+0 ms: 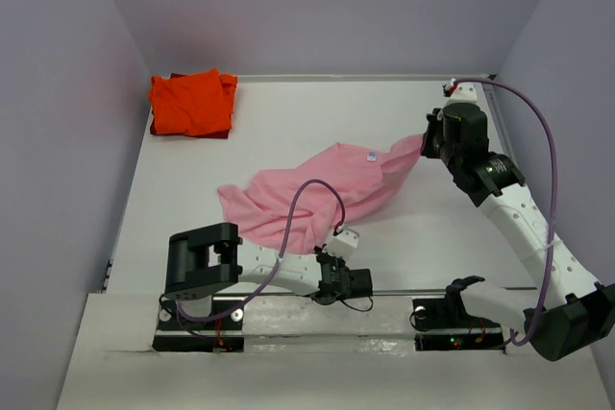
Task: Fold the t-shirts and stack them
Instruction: Flatten out the crumpled T-shirt at the center of the board.
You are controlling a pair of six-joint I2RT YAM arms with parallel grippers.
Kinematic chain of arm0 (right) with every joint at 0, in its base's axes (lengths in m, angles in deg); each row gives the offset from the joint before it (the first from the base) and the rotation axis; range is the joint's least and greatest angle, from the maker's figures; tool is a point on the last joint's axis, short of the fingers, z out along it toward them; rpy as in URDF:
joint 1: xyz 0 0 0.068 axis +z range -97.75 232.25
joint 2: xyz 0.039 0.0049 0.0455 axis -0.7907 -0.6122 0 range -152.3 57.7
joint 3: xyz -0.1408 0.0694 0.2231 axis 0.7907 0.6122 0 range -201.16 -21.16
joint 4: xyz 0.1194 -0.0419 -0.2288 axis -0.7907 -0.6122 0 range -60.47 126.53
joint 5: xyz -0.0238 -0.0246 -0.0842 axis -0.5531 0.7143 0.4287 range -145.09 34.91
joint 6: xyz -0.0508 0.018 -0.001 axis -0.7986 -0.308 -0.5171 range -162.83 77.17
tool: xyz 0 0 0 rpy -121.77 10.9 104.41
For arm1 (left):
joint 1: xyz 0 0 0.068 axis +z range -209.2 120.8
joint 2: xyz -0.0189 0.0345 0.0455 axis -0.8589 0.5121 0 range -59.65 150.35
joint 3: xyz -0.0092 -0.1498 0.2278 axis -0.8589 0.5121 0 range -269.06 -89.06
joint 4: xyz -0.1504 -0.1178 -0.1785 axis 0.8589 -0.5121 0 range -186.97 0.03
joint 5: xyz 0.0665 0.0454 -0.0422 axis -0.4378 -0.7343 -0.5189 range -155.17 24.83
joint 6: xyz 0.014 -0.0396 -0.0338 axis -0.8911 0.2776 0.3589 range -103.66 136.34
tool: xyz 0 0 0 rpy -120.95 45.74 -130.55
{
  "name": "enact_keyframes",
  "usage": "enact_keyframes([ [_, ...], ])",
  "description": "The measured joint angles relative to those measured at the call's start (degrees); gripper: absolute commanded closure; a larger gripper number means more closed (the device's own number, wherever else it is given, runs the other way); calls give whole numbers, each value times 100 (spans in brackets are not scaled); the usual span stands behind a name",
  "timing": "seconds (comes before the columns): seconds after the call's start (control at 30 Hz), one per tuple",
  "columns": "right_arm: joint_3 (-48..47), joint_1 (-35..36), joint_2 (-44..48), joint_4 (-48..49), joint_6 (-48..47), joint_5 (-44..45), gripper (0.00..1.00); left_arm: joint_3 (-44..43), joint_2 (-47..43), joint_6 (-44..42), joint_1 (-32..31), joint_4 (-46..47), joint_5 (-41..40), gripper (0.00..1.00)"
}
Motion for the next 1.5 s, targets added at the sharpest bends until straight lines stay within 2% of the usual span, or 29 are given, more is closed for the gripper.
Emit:
enact_keyframes([
  [0.23,15,0,0,0,0,-2,100,-2,-284,50,0,-337,-140,100],
  [0.43,15,0,-2,0,2,-7,100,-798,-1880,404,2,-1661,-866,100],
  [0.6,15,0,-2,0,2,-9,100,-1362,-3195,651,2,-2347,-1639,100],
  [0.7,15,0,-2,2,2,-26,100,-1349,-3604,678,24,-2643,-1919,100],
  [0.83,15,0,-2,2,4,-50,100,-1248,-3729,721,94,-2833,-2116,100],
  [1.0,15,0,-2,2,9,-87,100,-890,-3731,688,323,-2763,-2085,100],
  [1.2,15,0,-2,2,17,-133,100,-149,-3801,398,1102,-2035,-1379,100],
  [1.4,15,0,0,2,17,-177,100,693,-3797,352,1110,-1167,-623,100],
  [1.5,15,0,0,2,17,-205,100,765,-3657,348,1110,-946,-514,100],
])
